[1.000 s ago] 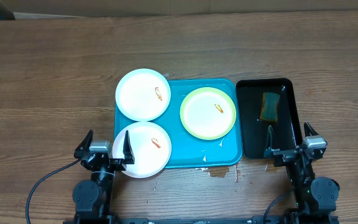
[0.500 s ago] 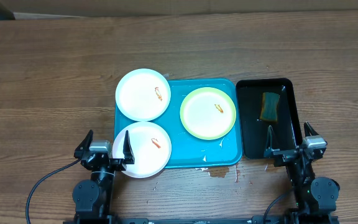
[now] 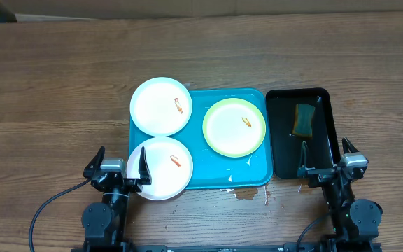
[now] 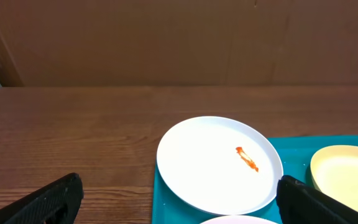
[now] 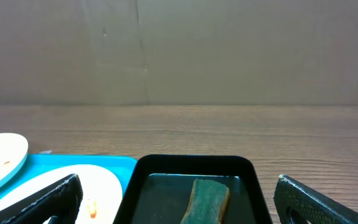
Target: Clean dirty plates on tray and stack at the side
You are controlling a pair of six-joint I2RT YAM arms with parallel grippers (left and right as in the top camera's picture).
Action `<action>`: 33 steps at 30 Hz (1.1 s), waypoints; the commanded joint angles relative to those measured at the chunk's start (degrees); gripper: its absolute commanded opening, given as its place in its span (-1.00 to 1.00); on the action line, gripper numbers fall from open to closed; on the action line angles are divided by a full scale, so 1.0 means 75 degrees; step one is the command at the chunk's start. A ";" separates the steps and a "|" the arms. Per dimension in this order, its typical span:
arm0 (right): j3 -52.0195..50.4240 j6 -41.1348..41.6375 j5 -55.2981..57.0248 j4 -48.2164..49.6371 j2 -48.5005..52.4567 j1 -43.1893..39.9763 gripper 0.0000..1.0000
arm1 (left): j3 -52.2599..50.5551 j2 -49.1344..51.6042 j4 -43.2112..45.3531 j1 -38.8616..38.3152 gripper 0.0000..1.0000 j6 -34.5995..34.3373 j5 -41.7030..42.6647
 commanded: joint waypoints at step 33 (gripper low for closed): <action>-0.0082 -0.0026 -0.0038 0.0041 -0.0061 0.0044 1.00 | -0.0029 -0.0087 0.0041 0.0035 1.00 0.1422 -0.0825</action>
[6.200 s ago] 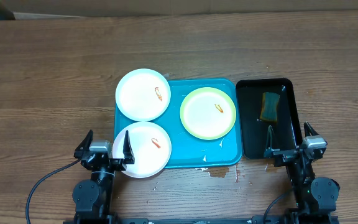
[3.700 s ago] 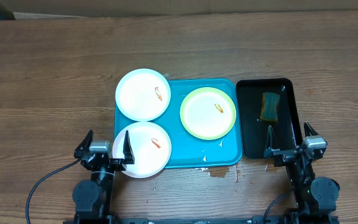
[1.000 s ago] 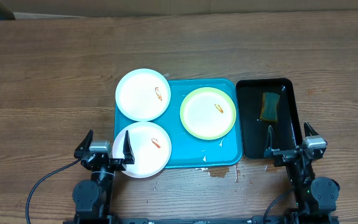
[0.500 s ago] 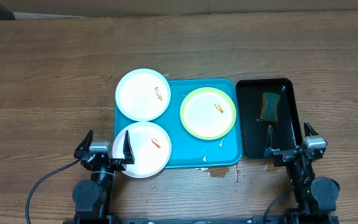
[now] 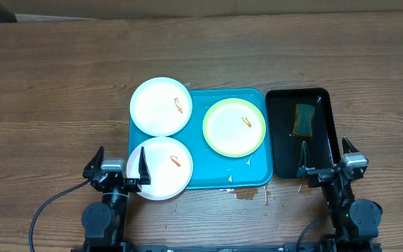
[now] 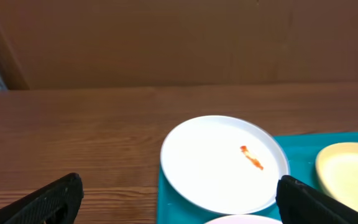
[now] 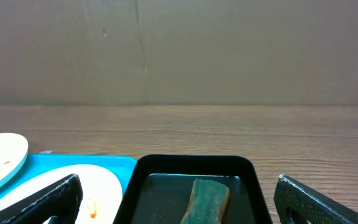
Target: Clean dirty plates on tray and stack at the side
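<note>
A teal tray (image 5: pixel 215 178) holds three dirty plates, each with a small orange smear: a white one (image 5: pixel 161 106) at the back left, overhanging the rim, a white one (image 5: pixel 161 169) at the front left, and a green-rimmed one (image 5: pixel 234 127) at the right. A green sponge (image 5: pixel 303 119) lies in the black tray (image 5: pixel 278 150) of water. My left gripper (image 5: pixel 119 168) is open at the table's front, before the front white plate. My right gripper (image 5: pixel 324 159) is open in front of the black tray, the sponge (image 7: pixel 207 199) ahead between its fingers. Both hold nothing.
A small wet patch (image 5: pixel 247 194) lies on the wood in front of the teal tray. Bare wooden table (image 5: pixel 54 105) stretches to the left and behind the trays. A brown wall (image 7: pixel 179 50) closes the far side.
The left wrist view has shifted slightly, so the back white plate sits a little further right in it. The plates, sponge and right gripper stand as before.
</note>
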You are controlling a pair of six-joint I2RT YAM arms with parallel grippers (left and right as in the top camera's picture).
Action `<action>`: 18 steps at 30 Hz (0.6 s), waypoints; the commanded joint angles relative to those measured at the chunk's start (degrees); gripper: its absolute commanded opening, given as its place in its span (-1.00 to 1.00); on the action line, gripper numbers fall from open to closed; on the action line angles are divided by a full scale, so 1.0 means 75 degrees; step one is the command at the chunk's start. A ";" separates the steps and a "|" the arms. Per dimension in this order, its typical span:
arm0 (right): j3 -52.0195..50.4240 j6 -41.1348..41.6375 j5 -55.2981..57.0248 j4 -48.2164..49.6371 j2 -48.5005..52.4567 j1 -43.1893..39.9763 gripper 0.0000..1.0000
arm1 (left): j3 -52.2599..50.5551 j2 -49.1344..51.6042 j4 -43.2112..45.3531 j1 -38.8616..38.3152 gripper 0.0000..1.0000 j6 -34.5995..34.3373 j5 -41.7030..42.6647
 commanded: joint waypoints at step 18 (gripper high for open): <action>-0.0079 0.0647 -0.0242 0.0085 -0.0061 0.0041 1.00 | -0.0026 -0.0087 0.0277 0.0032 0.99 0.1425 0.3990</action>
